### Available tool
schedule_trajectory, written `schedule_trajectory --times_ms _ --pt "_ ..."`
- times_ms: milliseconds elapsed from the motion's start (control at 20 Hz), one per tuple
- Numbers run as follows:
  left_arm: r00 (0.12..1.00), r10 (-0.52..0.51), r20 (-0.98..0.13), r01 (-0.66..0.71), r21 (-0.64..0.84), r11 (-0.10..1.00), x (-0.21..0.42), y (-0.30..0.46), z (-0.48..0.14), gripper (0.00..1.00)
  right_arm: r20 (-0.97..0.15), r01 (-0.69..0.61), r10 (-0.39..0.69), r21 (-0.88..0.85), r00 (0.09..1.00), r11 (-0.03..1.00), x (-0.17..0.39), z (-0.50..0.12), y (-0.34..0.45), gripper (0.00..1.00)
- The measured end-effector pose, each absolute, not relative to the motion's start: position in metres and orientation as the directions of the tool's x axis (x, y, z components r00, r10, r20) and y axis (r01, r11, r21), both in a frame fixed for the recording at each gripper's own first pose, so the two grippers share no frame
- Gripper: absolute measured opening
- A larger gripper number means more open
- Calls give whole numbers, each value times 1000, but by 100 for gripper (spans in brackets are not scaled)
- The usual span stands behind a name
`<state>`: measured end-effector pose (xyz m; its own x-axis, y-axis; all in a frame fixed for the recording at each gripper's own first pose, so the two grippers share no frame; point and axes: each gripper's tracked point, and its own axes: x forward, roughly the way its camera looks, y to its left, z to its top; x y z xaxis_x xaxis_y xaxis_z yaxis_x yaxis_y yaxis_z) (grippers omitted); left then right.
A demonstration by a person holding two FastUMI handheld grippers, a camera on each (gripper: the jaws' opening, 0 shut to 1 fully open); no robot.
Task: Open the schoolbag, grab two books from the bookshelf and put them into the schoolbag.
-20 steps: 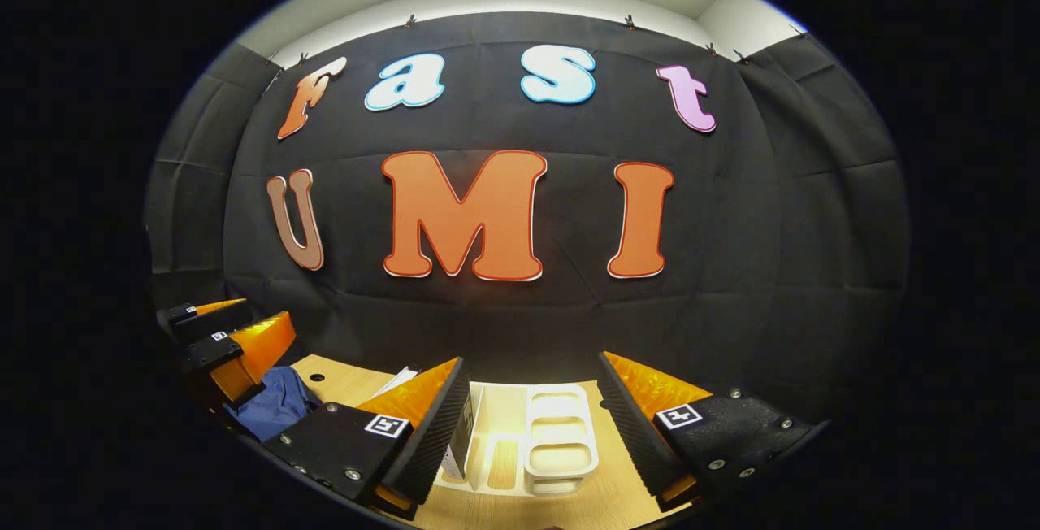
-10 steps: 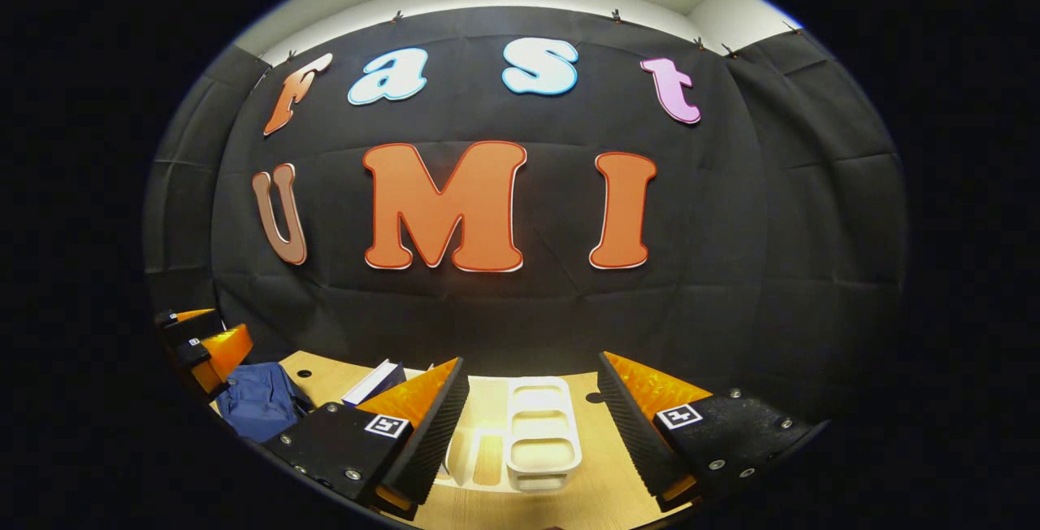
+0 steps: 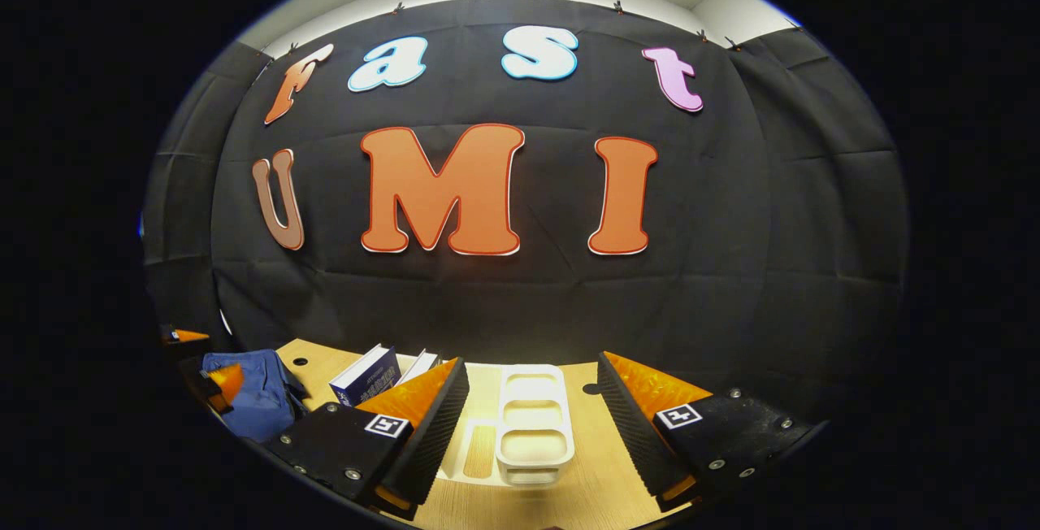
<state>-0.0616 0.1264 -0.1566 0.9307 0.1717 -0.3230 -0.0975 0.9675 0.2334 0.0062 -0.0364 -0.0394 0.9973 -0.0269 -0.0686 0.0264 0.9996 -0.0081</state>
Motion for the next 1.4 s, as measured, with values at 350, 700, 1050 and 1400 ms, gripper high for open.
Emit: schedule_trajectory --times_ms 350,700,1050,1400 --pt "852 230 -471 16 462 887 -91 148 -243 98 -99 26 -27 -11 995 1000 12 -58 -48 95" --pt "758 294 -583 145 590 794 -130 159 -312 98 -123 19 -21 -24 992 1000 20 -72 -51 95" --pt "681 348 -644 227 638 736 -153 165 -357 98 -137 0 -4 -31 991 1000 22 -76 -47 95" --pt "653 434 -621 212 700 682 -152 184 -375 97 -140 1 -6 -42 990 999 25 -77 -46 94"
